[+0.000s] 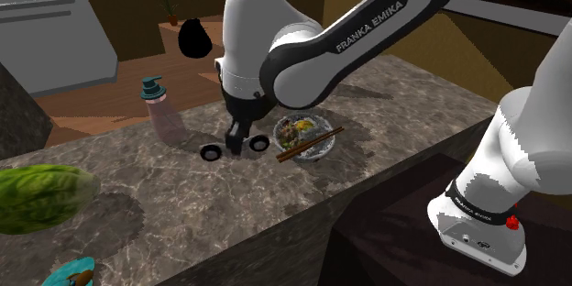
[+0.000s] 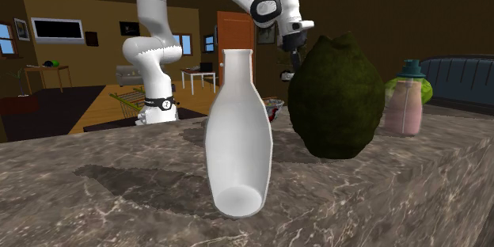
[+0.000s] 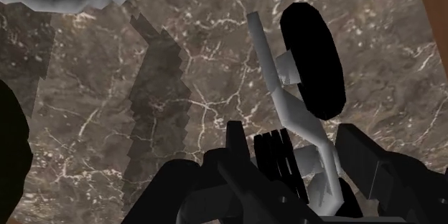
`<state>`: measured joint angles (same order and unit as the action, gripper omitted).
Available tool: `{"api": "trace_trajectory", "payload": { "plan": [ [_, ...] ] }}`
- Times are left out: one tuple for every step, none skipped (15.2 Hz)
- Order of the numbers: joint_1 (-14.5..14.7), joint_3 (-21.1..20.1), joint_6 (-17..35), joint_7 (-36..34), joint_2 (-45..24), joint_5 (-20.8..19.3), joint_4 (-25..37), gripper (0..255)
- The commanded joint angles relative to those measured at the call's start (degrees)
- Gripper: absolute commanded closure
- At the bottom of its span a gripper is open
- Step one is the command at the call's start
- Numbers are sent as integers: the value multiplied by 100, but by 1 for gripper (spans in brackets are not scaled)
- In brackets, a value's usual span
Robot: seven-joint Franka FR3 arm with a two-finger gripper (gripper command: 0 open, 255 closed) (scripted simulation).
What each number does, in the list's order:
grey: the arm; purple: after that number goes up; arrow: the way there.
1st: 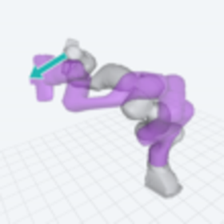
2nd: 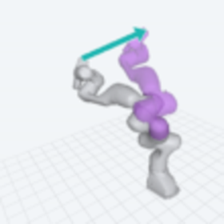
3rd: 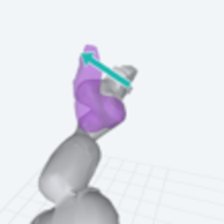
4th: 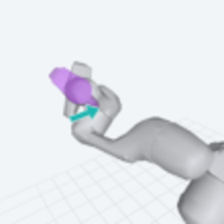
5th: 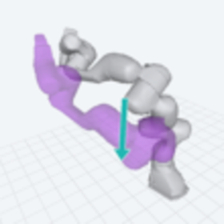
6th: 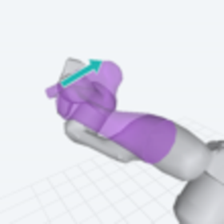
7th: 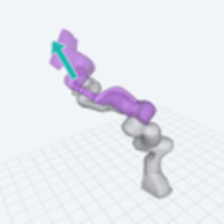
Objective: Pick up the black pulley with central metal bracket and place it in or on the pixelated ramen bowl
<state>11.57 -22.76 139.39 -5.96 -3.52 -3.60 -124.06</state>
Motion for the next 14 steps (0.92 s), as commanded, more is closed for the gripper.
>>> {"api": "trace_trajectory", "payload": {
  "plan": [
    [-5,-6,-146,42,88,60,66,255],
    [-7,-7,-220,61,128,87,103,255],
    [-9,-8,-293,80,166,112,141,255],
    [-11,-8,-367,97,204,136,180,255],
    [-13,-8,-441,114,241,159,221,255],
    [-15,-8,-515,130,276,181,263,255],
    [-15,-8,-530,133,283,185,271,255],
    [-71,42,-493,307,460,308,74,255],
    [-122,97,-462,484,633,427,-117,255],
    [-167,160,-438,661,803,541,-301,255],
    [-206,229,-419,837,968,648,-478,255],
    [-241,305,-406,1013,1130,749,-649,255],
    [-268,390,-398,1186,1288,840,-814,255],
    [-296,476,-395,1359,1442,924,-972,255]
  ]
}}
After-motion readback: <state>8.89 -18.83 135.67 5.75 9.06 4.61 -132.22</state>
